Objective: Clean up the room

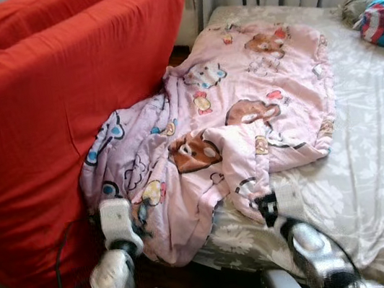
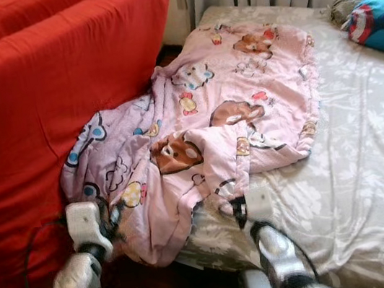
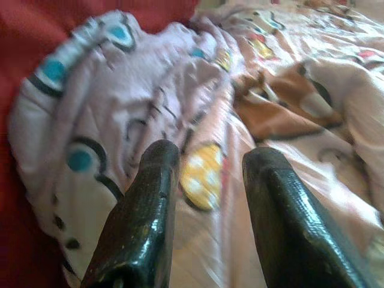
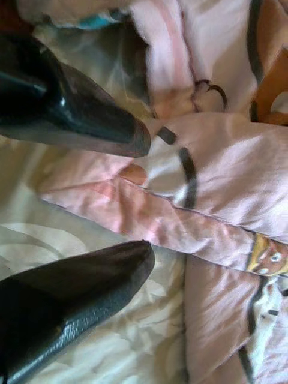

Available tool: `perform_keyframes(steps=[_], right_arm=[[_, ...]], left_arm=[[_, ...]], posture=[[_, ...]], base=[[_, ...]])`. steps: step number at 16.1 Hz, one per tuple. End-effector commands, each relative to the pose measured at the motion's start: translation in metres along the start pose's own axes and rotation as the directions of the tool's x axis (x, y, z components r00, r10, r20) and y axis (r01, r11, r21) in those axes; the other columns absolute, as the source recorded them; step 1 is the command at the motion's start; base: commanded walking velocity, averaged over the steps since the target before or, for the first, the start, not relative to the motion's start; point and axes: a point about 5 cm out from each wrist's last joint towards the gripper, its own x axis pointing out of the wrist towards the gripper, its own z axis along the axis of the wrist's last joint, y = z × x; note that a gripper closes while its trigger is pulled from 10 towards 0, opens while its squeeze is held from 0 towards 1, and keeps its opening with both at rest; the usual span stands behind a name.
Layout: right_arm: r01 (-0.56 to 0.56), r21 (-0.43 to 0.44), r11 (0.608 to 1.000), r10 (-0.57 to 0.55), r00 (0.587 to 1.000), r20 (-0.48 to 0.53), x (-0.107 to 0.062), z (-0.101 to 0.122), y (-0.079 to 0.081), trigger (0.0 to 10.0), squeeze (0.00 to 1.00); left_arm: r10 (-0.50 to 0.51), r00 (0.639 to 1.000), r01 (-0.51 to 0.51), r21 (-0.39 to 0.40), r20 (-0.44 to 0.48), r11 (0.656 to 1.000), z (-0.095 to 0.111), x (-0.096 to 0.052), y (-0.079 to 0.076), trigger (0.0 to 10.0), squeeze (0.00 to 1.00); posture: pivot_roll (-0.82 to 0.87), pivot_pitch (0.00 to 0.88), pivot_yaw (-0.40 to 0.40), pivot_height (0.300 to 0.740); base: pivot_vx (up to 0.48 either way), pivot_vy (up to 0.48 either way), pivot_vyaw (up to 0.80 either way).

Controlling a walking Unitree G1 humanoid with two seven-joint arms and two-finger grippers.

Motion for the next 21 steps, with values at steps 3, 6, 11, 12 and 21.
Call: perform_keyframes(steps=[3, 6, 11, 12, 21], right_arm=[[-0.026, 0.01, 1.0, 0.027, 0.999, -0.037, 0.006, 0.006, 0.004, 10.0, 1.0], [-0.019, -0.051, 0.999, 0.016, 0.999, -0.047, 0.009, 0.012, 0.007, 10.0, 1.0], [0.037, -0.047, 0.998, -0.039, 0.998, -0.058, 0.012, 0.019, -0.005, 10.0, 0.0], [0.038, -0.048, 0.998, -0.04, 0.997, -0.059, 0.013, 0.02, -0.005, 10.0, 0.0], [0.056, -0.045, 0.997, -0.06, 0.994, -0.094, 0.011, 0.014, -0.009, 10.0, 0.0]], left_arm=[[0.011, 1.0, -0.011, -0.017, 0.004, 1.0, 0.004, 0.006, -0.001, 10.0, 0.0], [0.009, 0.999, -0.007, -0.039, 0.042, 0.999, 0.014, 0.01, -0.008, 10.0, 0.0], [0.038, 0.998, -0.033, -0.078, 0.057, 0.996, 0.018, -0.012, -0.009, 10.0, 0.0], [0.039, 0.997, -0.034, -0.082, 0.06, 0.996, 0.02, -0.013, -0.01, 10.0, 0.0], [0.05, 0.998, -0.047, -0.083, 0.038, 0.995, 0.028, -0.036, -0.011, 10.0, 0.0]], posture=[[0.01, 0.161, -0.03, 0.627], [0.02, 0.199, -0.039, 0.627], [0.05, 0.297, -0.043, 0.627], [0.05, 0.312, -0.042, 0.627], [0.1, 0.386, -0.029, 0.627]], base=[[0.0, 0.0, 0.0], [0.0, 0.0, 0.0], [0.0, 0.0, 0.0], [0.0, 0.0, 0.0], [0.0, 0.0, 0.0]])
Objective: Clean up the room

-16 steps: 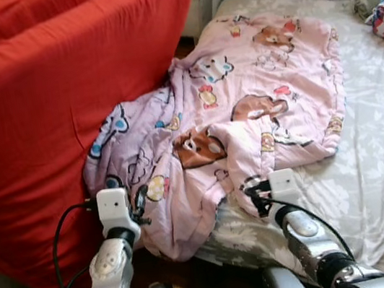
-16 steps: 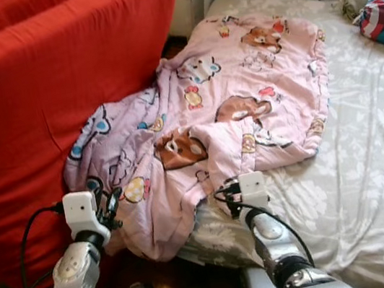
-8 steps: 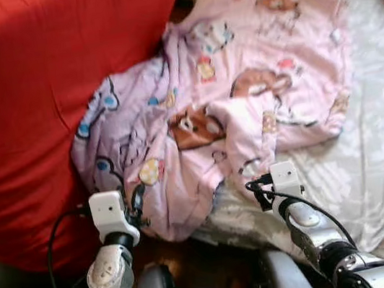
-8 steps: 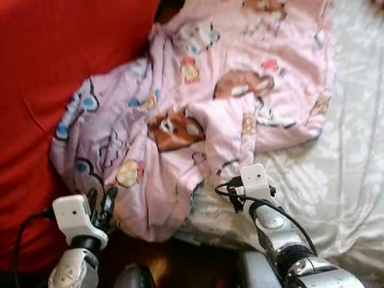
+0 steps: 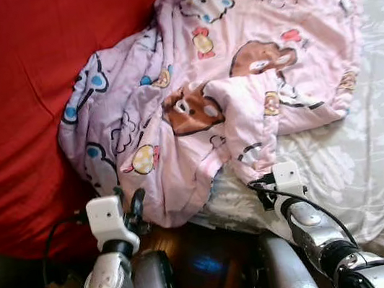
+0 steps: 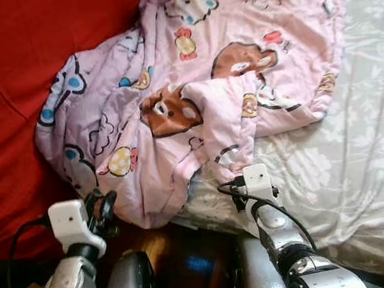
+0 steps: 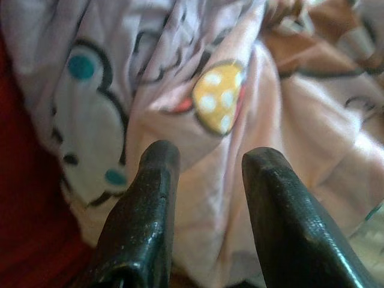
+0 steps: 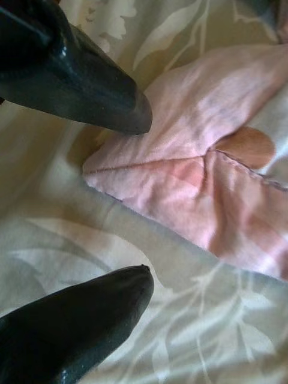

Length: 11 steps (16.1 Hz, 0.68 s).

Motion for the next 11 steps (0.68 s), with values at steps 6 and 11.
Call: perform_keyframes(steps=[6, 11], right_arm=[[-0.053, 0.048, 0.997, 0.055, 0.997, -0.05, -0.0014, -0.0093, 0.0106, 10.0, 0.0], [-0.03, 0.038, 0.999, 0.032, 0.997, -0.067, -0.0014, -0.0109, 0.0085, 9.4, 0.0]], left_arm=[[0.006, 0.999, -0.006, 0.003, -0.036, 1.0, 0.0034, -0.0127, 0.0015, 10.0, 0.0], [0.01, 0.998, -0.01, 0.006, -0.054, 1.0, 0.0043, -0.0166, 0.0033, 10.0, 0.0]], posture=[[0.13, 0.389, -0.018, 0.627], [0.14, 0.397, -0.013, 0.627]], base=[[0.0, 0.0, 0.0], [0.0, 0.0, 0.0]])
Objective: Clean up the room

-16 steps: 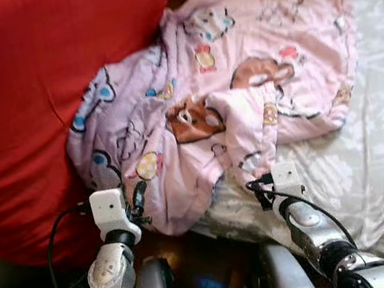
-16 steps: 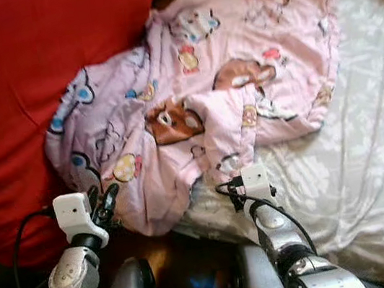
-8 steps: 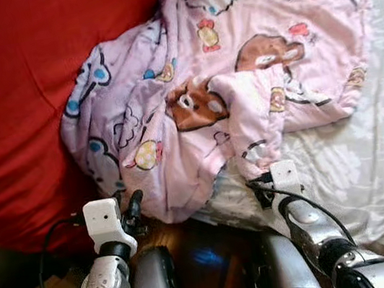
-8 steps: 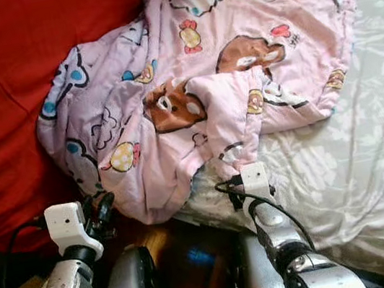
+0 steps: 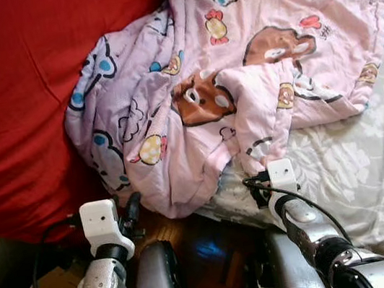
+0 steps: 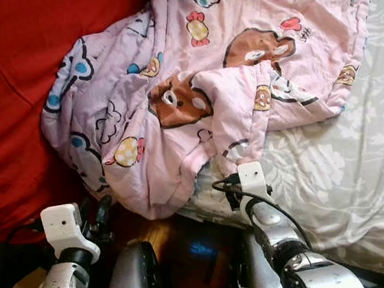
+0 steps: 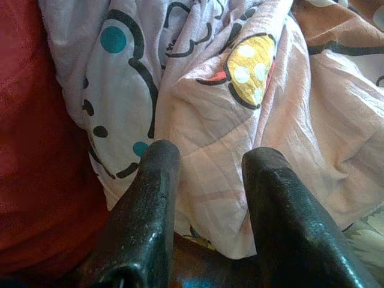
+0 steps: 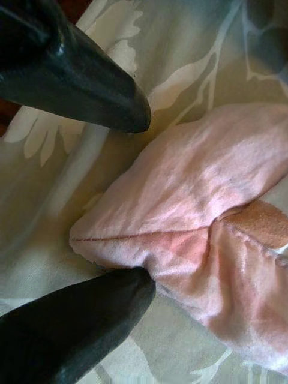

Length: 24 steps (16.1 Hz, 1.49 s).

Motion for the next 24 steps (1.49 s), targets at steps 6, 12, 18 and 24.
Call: perform_keyframes(steps=[6, 12, 18, 24], right_arm=[[0.014, 0.013, 1.0, -0.013, 0.998, -0.058, -0.003, -0.013, -0.002, 0.0, 0.0], [-0.001, 0.007, 1.0, 0.001, 0.998, -0.059, -0.004, -0.017, 0.001, 0.0, 0.0], [-0.009, 0.009, 1.0, 0.009, 0.999, -0.052, -0.005, -0.02, -0.001, 0.0, 0.0], [-0.012, 0.006, 1.0, 0.012, 1.0, -0.026, -0.004, -0.014, 0.0, 0.0, 0.0]], left_arm=[[0.009, 0.999, -0.01, -0.008, -0.045, 1.0, -0.006, -0.006, 0.0, 10.0, 0.0], [0.013, 0.998, -0.013, -0.011, -0.058, 1.0, -0.008, -0.009, -0.001, 10.0, 0.0], [0.013, 0.998, -0.013, -0.006, -0.061, 1.0, -0.009, -0.004, 0.001, 10.0, 0.0], [0.009, 0.997, -0.01, -0.009, -0.074, 1.0, -0.018, 0.012, 0.001, 10.0, 0.0]], posture=[[0.14, 0.397, -0.015, 0.627], [0.14, 0.404, -0.015, 0.627], [0.13, 0.385, -0.017, 0.627], [0.09, 0.305, -0.025, 0.627]], base=[[0.0, 0.0, 0.0], [0.0, 0.0, 0.0], [0.0, 0.0, 0.0], [0.0, 0.0, 0.0]])
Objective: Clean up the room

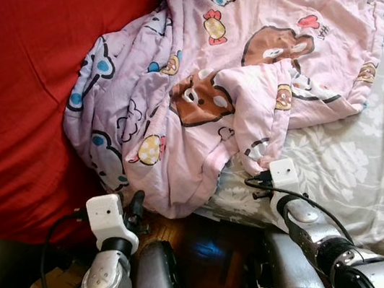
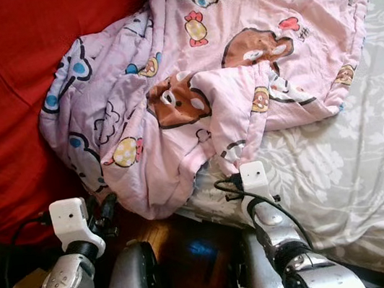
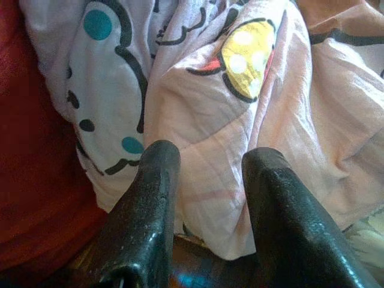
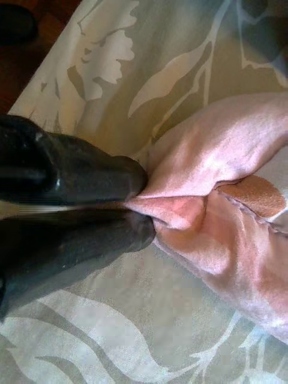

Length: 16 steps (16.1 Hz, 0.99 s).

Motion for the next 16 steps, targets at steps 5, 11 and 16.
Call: perform_keyframes(steps=[5, 11, 16], right_arm=[[0.001, 0.009, 1.0, 0.0, 0.999, -0.044, -0.005, -0.018, -0.002, 0.0, 0.0], [0.007, 0.044, 0.999, -0.009, 0.999, 0.045, -0.008, -0.014, -0.006, 3.6, 0.0], [0.056, 0.119, 0.991, -0.065, 0.995, 0.07, -0.013, -0.022, -0.012, 10.0, 0.0]], left_arm=[[0.013, 0.999, -0.013, -0.003, -0.047, 1.0, -0.019, 0.011, 0.003, 10.0, 0.0], [0.023, 0.997, -0.023, 0.002, -0.08, 1.0, -0.037, 0.024, 0.009, 10.0, 0.0], [0.026, 0.996, -0.025, 0.008, -0.091, 1.0, -0.046, 0.03, 0.013, 10.0, 0.0]], posture=[[0.07, 0.223, -0.036, 0.627], [0.01, 0.108, -0.04, 0.627], [-0.01, 0.044, -0.029, 0.627]], base=[[0.0, 0.0, 0.0], [0.0, 0.0, 0.0], [0.0, 0.0, 0.0]])
